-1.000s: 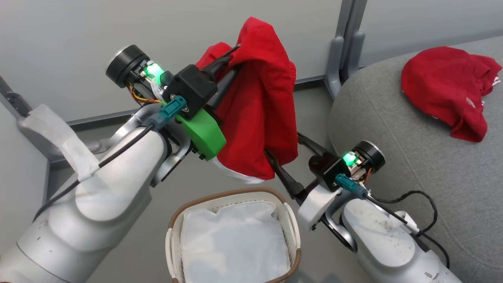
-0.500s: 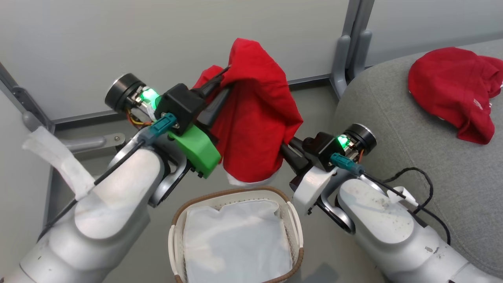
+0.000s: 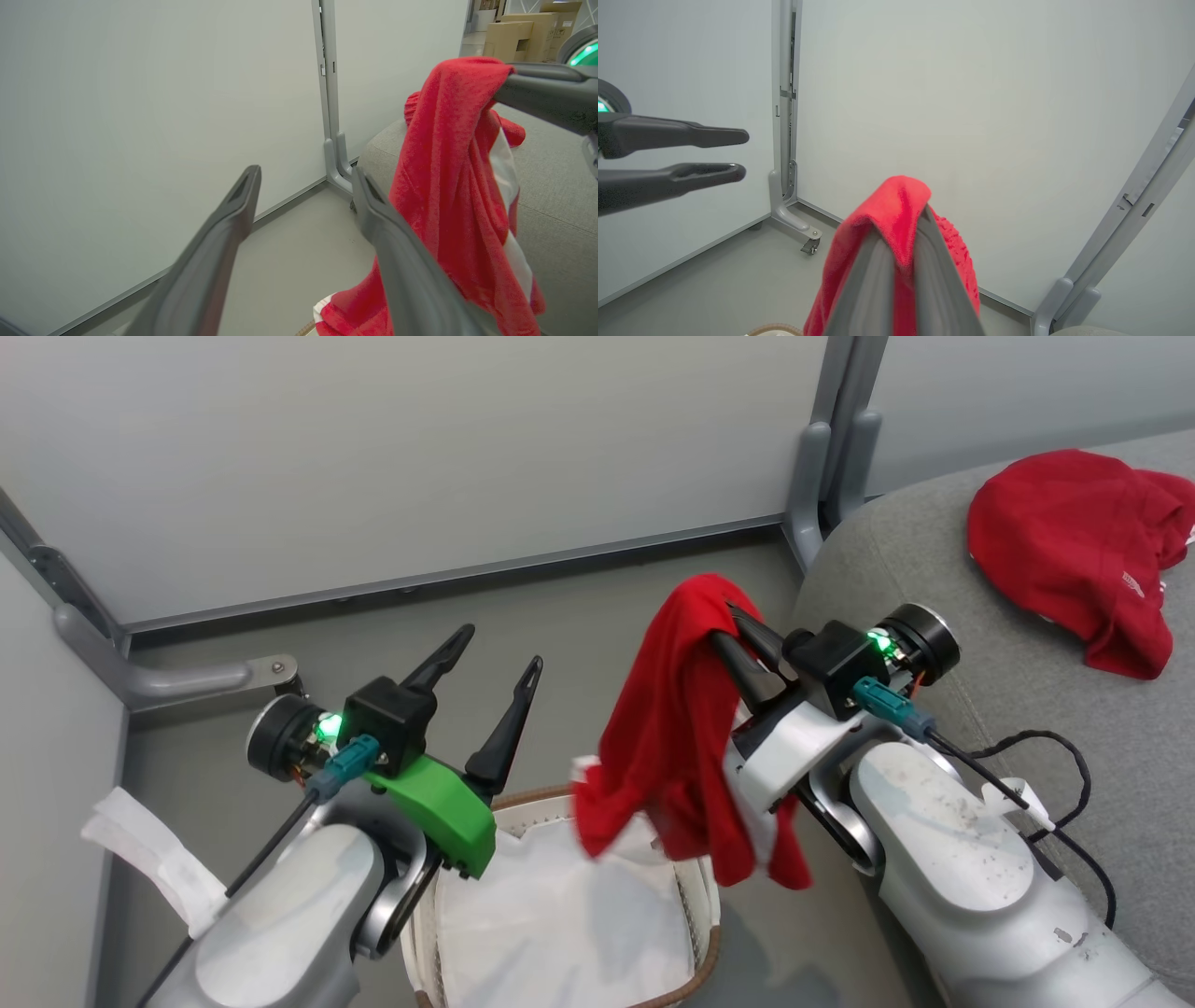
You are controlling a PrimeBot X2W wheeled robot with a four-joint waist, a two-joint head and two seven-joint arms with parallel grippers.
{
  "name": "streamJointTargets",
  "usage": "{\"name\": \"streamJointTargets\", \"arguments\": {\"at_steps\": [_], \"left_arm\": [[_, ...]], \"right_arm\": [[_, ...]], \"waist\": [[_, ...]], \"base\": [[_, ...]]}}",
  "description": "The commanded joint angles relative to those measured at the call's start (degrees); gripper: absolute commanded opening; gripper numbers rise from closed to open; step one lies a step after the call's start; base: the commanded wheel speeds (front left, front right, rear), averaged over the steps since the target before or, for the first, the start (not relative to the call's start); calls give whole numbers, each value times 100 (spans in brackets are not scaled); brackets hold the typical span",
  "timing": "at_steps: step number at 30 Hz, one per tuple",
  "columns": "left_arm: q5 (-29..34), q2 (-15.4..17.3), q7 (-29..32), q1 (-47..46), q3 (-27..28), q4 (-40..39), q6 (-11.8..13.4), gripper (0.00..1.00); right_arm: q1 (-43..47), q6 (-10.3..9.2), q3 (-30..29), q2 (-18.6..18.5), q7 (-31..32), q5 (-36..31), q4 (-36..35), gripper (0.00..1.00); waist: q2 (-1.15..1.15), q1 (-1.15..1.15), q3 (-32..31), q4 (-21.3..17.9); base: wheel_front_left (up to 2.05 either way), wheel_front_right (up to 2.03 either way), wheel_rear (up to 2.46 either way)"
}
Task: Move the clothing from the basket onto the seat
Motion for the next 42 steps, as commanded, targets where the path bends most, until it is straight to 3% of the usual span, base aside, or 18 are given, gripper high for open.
{"name": "streamJointTargets", "arguments": {"at_steps": [1,15,33,42], "left_arm": [[-64,5,-54,141,-19,46,19,100],[-118,-228,-345,656,-233,111,62,100],[131,-279,-451,312,-313,-79,79,100],[247,-255,-360,147,-402,-63,102,100]], "right_arm": [[114,-8,-76,-28,-13,-56,-36,0],[398,-8,-658,-243,-13,-329,-162,0],[472,-8,-1313,-464,-12,-661,-935,0],[643,-8,-1590,-419,-13,-749,-1016,0]], "waist": [[0,0,-1,10],[0,0,84,-182],[0,0,1134,-1918],[0,0,1502,-2319]], "base": [[0,0,0],[0,0,0],[0,0,0],[0,0,0]]}}
